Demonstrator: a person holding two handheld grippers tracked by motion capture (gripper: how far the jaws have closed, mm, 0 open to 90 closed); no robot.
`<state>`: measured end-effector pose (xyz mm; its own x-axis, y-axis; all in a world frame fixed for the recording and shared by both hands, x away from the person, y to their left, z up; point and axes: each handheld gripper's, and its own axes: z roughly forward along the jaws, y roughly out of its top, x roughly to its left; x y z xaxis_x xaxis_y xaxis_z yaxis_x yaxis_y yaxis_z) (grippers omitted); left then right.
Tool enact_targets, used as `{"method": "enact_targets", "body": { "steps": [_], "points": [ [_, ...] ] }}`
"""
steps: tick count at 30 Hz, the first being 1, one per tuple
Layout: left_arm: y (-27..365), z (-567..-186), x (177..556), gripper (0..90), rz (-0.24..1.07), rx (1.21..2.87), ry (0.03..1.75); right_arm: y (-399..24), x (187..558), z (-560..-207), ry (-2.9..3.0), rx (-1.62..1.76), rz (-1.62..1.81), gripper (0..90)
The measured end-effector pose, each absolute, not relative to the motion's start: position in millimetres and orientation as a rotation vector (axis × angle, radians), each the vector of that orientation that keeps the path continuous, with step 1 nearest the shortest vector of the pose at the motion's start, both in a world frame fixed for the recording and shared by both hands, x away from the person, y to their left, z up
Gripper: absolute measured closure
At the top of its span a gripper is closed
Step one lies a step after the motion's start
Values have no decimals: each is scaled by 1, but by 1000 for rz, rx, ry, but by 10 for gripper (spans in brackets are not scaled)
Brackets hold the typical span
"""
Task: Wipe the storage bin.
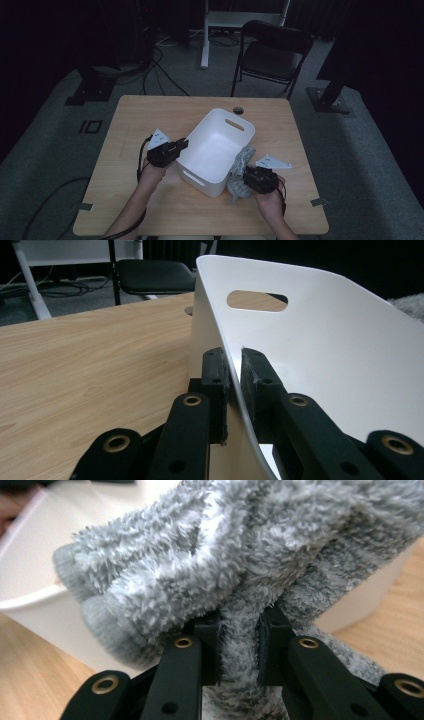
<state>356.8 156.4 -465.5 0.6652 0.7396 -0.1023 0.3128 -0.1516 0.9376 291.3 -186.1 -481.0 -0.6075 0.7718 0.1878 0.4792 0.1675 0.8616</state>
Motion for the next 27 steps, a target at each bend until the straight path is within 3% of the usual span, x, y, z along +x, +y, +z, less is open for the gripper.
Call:
{"method": "enact_targets", "body": {
  "steps": [19,27],
  "points": [
    [156,-466,357,801,488,1732,862,-190,325,-534,2246,1378,1280,752],
    [155,-466,356,799,511,1729,874,-190,324,-531,2241,1364,1268,754]
  ]
}}
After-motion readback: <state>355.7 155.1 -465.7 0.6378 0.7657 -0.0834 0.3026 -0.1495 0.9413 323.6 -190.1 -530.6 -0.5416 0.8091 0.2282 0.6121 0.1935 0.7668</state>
